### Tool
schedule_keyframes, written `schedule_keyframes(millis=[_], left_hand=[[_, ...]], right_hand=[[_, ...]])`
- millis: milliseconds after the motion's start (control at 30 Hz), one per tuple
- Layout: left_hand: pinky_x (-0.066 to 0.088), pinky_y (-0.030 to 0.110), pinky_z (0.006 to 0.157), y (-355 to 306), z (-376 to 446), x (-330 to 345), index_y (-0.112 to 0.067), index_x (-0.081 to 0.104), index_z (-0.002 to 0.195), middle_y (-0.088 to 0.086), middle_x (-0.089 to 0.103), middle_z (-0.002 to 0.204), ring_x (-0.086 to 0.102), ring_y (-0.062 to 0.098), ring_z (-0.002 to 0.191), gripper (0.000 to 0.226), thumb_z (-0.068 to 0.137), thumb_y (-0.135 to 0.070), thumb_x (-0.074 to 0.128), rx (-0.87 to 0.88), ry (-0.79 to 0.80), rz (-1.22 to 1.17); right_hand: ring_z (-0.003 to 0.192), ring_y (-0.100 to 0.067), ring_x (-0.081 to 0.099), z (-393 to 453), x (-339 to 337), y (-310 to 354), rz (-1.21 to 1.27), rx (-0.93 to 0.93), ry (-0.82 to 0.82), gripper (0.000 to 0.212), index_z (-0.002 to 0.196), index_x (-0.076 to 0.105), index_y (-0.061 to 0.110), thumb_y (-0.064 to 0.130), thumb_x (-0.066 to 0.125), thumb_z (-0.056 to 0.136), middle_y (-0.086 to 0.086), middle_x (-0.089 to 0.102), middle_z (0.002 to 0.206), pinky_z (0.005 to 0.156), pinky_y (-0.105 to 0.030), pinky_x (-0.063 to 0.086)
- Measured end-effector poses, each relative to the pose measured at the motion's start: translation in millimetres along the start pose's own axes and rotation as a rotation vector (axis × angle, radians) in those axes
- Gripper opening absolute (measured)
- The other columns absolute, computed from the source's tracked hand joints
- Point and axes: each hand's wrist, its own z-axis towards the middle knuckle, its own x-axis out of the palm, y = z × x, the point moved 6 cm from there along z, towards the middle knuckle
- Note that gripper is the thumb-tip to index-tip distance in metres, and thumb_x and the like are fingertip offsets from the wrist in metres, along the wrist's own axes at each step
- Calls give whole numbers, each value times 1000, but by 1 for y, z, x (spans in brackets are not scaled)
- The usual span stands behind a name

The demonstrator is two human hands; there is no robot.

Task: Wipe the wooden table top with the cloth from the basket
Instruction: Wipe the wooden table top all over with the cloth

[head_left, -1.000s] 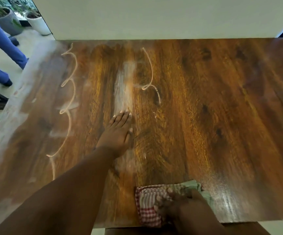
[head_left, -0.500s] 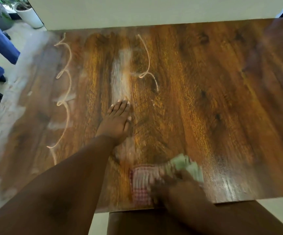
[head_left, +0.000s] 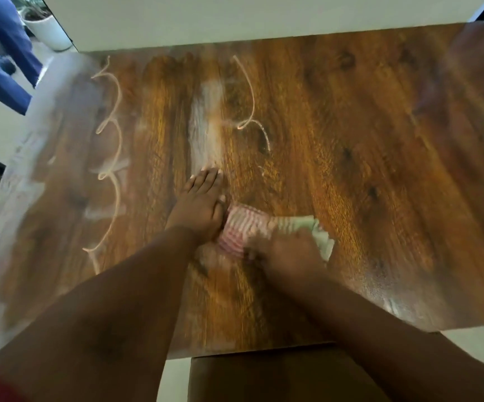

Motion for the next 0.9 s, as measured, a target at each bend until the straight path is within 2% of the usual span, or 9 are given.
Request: schedule_keyframes(millis=[133, 167, 267, 367, 500, 600, 733, 800, 900], left_hand=[[-11, 26, 117, 0, 0, 0, -9, 12, 153, 5, 6, 162, -5, 16, 148, 64, 95, -37, 9, 1, -11, -14], [-11, 27, 117, 0, 0, 0, -10, 11, 153, 5, 6, 162, -5, 16, 148, 64, 95, -37, 9, 2, -7, -16], [-11, 27, 117, -1, -1, 0, -10, 9, 153, 4, 4, 162, -8, 14, 148, 64, 95, -38, 8, 8, -3, -12], [-13, 26, 116, 1, -1, 1, -10, 9, 153, 3, 3, 161, -9, 13, 147, 64, 95, -39, 8, 3, -5, -22], [-11, 27, 117, 1, 1, 1, -9, 12, 152, 5, 6, 161, -6, 15, 148, 65, 94, -38, 11, 6, -1, -16], [-10, 27, 117, 1, 1, 1, -9, 14, 152, 6, 8, 161, -5, 15, 148, 65, 94, -37, 12, 12, -16, -14], [-10, 28, 117, 2, 2, 2, -9, 13, 152, 6, 8, 161, -6, 13, 147, 70, 92, -42, 5, 17, -19, -22], [-11, 28, 117, 2, 2, 3, -10, 12, 152, 5, 6, 161, -7, 14, 147, 68, 92, -42, 5, 22, -13, -20], [-14, 27, 116, 2, 2, 3, -10, 11, 153, 5, 5, 162, -8, 15, 148, 65, 94, -38, 9, 30, -13, -16]], right_hand=[[67, -6, 64, -93, 20, 47, 23, -315, 129, 28, 91, 69, 41, 36, 73, 63, 13, 70, 81, 67, -29, 54], [73, -7, 66, -98, 23, 49, -32, -357, 185, 30, 94, 70, 42, 32, 66, 66, 13, 71, 86, 68, -29, 53], [97, -22, 63, -93, 37, 46, -61, -430, 347, 37, 119, 62, 33, 19, 47, 89, 3, 68, 110, 97, -37, 38], [85, -12, 64, -66, 22, 28, -3, -319, 177, 28, 111, 64, 36, 30, 50, 88, 9, 70, 96, 92, -34, 43], [88, -13, 64, 4, -2, 5, 57, -105, -43, 32, 123, 59, 41, 39, 50, 93, 8, 70, 105, 88, -32, 43], [100, -17, 62, 39, -4, -3, -5, -43, -27, 37, 126, 55, 49, 31, 45, 95, 6, 67, 117, 90, -32, 35], [127, -17, 46, 6, 16, 2, 60, -68, 59, 38, 130, 49, 50, 49, 44, 93, -3, 41, 148, 103, -35, 16], [129, -14, 44, -25, 27, 5, 142, -152, 91, 39, 125, 55, 47, 56, 39, 91, 3, 47, 144, 104, -33, 11], [134, 4, 33, -54, 27, 5, 386, -213, 86, 37, 109, 69, 41, 60, 43, 90, 28, 60, 121, 105, -27, 4]])
